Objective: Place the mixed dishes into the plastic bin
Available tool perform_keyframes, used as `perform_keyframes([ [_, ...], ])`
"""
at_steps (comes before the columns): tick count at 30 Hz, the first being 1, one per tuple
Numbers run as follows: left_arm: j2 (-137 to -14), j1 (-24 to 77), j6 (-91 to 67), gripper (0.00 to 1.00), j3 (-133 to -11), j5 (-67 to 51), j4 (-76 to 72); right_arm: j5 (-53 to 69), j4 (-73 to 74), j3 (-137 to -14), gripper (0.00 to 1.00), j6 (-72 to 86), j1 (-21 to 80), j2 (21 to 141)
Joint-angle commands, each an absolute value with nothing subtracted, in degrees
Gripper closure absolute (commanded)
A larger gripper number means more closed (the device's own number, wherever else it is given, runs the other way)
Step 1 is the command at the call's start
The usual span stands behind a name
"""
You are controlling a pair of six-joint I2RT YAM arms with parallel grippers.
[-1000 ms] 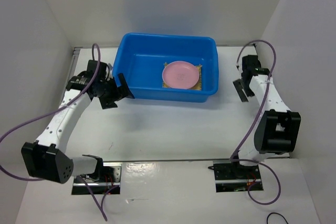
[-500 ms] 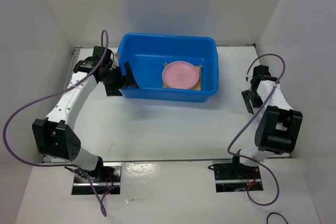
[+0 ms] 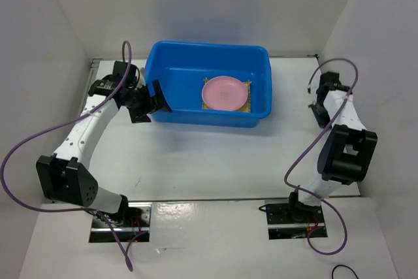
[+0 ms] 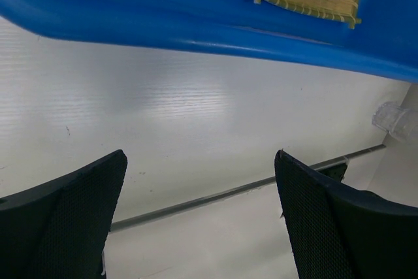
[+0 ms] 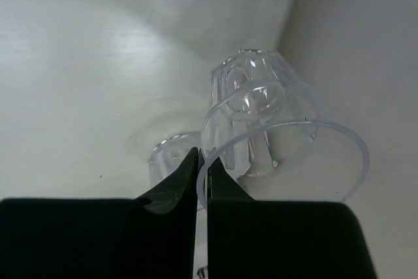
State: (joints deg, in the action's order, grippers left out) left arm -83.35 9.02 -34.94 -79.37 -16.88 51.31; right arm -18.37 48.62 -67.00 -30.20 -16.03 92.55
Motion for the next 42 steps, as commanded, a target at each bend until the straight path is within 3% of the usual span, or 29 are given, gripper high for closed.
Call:
perform_keyframes([
  [1, -78.32, 8.01, -35.6, 0.0, -81.73, -15.12, 52.11, -16.18, 51.58, -87.45, 1.0, -33.74, -14.7, 88.51],
  [4, -75.51, 6.77, -35.6, 0.0, -79.72, -15.12, 52.12, -12.94, 55.98, -107.65, 1.0, -34.54, -8.37, 91.39],
  [12, -72.52, 5.71, -37.35, 0.0, -78.39, -14.5, 53.26, -6.68, 74.69, -158.41, 1.0, -35.95, 28.18, 117.03],
  [18, -67.33, 5.19, -37.88, 0.0, -75.15, -13.97, 56.06, -2.2, 74.71, -177.84, 1.0, -39.03, 41.03, 135.5],
  [26, -60.3, 4.66, -40.52, 0.0, -68.13, -13.27, 58.27, 3.95, 73.13, -179.65, 0.98, -39.72, 44.21, 153.43],
  [33, -57.31, 4.66, -43.33, 0.0, -65.13, -14.5, 58.27, 2.11, 71.28, -179.65, 0.97, -40.96, 44.74, 161.44],
  [39, -56.69, 4.66, -44.38, 0.0, -64.6, -13.97, 58.89, 2.64, 70.58, -179.65, 0.84, -41.57, 44.74, 161.55],
  [42, -56.69, 4.66, -44.38, 0.0, -63.55, -13.97, 58.36, 3.16, 69.44, -179.65, 0.61, -40.35, 44.74, 157.96],
])
